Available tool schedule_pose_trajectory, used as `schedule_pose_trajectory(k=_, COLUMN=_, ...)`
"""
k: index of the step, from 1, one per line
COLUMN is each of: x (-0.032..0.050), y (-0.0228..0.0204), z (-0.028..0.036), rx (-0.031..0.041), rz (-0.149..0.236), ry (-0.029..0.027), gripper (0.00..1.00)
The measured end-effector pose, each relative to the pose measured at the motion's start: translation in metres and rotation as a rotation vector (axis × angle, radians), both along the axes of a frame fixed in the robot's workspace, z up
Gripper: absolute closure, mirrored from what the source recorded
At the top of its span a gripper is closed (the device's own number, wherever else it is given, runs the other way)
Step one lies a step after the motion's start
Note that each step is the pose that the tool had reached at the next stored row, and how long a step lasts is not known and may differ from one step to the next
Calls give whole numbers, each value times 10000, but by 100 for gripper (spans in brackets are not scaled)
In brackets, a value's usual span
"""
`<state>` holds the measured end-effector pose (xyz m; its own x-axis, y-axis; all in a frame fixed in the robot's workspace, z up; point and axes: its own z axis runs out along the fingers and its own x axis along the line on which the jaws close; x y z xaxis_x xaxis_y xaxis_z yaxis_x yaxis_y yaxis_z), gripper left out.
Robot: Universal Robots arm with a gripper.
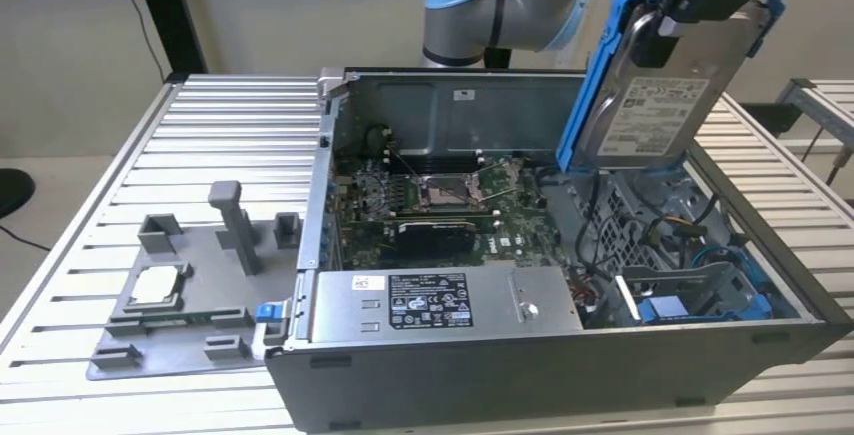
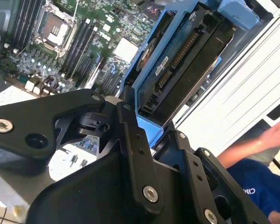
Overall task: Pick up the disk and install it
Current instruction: 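Pick up the disk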
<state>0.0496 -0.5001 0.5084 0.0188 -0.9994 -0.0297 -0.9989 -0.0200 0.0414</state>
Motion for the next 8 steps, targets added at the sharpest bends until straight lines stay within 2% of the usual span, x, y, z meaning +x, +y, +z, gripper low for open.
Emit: schedule_pose_trajectory(k=8, x=138, y=-102, z=-1, rx=1, rz=-3, ry=0, gripper=100)
